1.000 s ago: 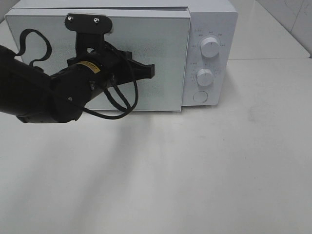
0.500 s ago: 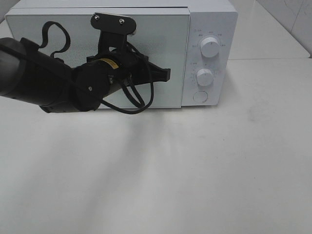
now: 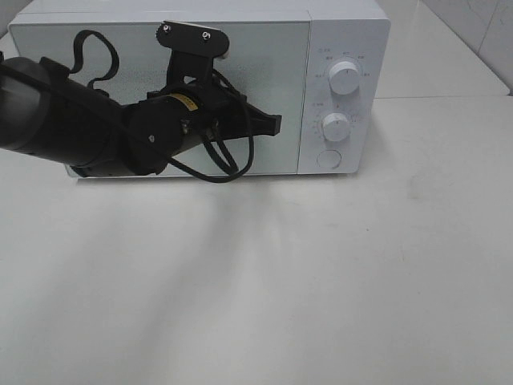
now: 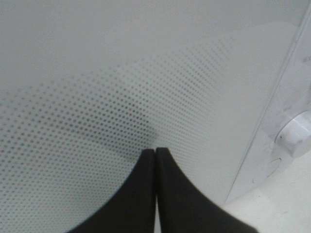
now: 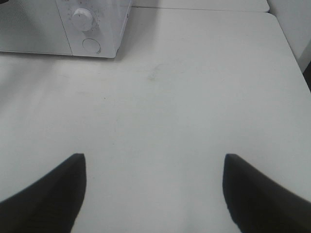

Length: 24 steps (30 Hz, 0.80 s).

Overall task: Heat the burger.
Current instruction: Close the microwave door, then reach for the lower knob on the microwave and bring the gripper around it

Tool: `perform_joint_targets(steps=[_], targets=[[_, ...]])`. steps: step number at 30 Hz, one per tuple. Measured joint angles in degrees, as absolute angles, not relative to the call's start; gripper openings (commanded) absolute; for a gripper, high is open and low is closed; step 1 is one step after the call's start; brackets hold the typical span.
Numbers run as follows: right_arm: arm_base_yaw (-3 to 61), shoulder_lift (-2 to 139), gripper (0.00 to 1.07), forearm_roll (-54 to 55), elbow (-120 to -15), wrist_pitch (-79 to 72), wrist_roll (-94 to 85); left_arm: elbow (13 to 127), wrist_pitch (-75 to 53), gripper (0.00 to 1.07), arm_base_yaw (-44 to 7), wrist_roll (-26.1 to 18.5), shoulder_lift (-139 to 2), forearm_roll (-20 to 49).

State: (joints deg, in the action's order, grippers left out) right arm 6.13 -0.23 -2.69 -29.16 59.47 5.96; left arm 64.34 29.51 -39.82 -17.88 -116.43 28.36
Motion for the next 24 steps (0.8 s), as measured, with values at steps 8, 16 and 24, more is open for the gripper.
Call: perform_joint_targets(steps=[8,16,24], targets=[[6.1,-0.2,0.75,-2.7,-29.2,59.5,6.0,61.0,29.1,0.00,-39.2,-17.9,-113.7,30.2],[6.1,-0.2,0.75,-2.7,-29.2,59.5,6.0,57.5,20.6,0.28,-39.8,-17.9,-109.1,31.4],[6.1,-0.2,0.75,-2.7,-29.2,59.5,6.0,57.3,2.6,1.01,-39.8,-17.9,-105.7,31.5]])
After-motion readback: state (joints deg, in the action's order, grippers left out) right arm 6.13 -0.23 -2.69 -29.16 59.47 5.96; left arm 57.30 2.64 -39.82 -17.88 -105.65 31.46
